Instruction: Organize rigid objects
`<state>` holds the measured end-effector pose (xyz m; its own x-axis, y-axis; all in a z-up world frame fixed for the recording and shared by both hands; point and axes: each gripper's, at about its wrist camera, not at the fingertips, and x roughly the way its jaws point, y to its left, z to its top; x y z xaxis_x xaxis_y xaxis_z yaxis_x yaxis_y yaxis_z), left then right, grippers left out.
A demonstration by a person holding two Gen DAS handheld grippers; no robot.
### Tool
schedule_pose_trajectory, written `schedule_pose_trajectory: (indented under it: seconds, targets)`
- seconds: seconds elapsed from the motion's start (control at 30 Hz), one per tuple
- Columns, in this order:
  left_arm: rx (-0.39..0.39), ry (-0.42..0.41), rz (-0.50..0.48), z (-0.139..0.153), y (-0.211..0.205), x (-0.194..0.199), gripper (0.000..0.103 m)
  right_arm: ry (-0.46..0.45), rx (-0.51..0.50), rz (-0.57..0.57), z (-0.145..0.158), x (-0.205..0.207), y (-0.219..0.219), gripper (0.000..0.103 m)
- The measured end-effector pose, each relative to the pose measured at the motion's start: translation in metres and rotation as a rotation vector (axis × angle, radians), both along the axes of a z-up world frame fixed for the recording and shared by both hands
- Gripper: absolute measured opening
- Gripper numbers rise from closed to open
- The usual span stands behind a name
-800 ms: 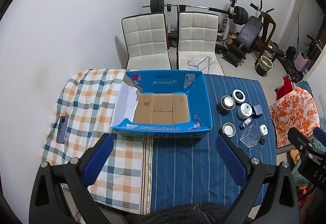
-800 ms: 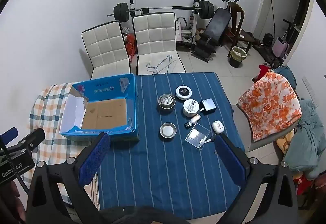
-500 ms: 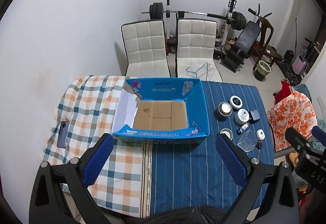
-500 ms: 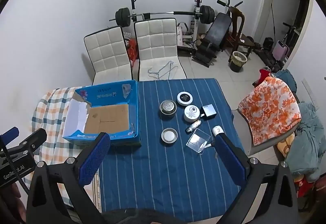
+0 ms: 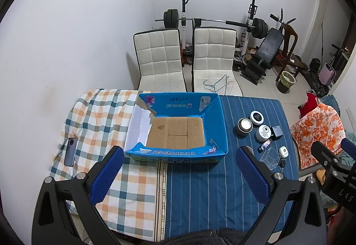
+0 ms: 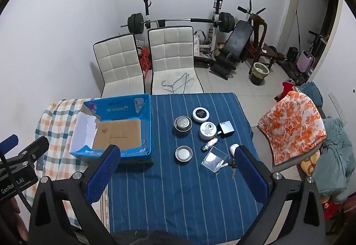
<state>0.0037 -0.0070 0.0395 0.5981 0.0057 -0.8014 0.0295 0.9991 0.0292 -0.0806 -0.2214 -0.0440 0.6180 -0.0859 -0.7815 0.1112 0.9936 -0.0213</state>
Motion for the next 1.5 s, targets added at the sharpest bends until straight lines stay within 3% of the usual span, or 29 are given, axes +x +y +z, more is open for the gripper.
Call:
schedule_pose_trajectory:
  seconds: [1.5]
  targets:
    - [-0.003,-0.018,-0.002,0.005,-0.006,-0.009,0.103,-0.031,-0.006,-0.006,0.009,-0.007,-0.003,0.103]
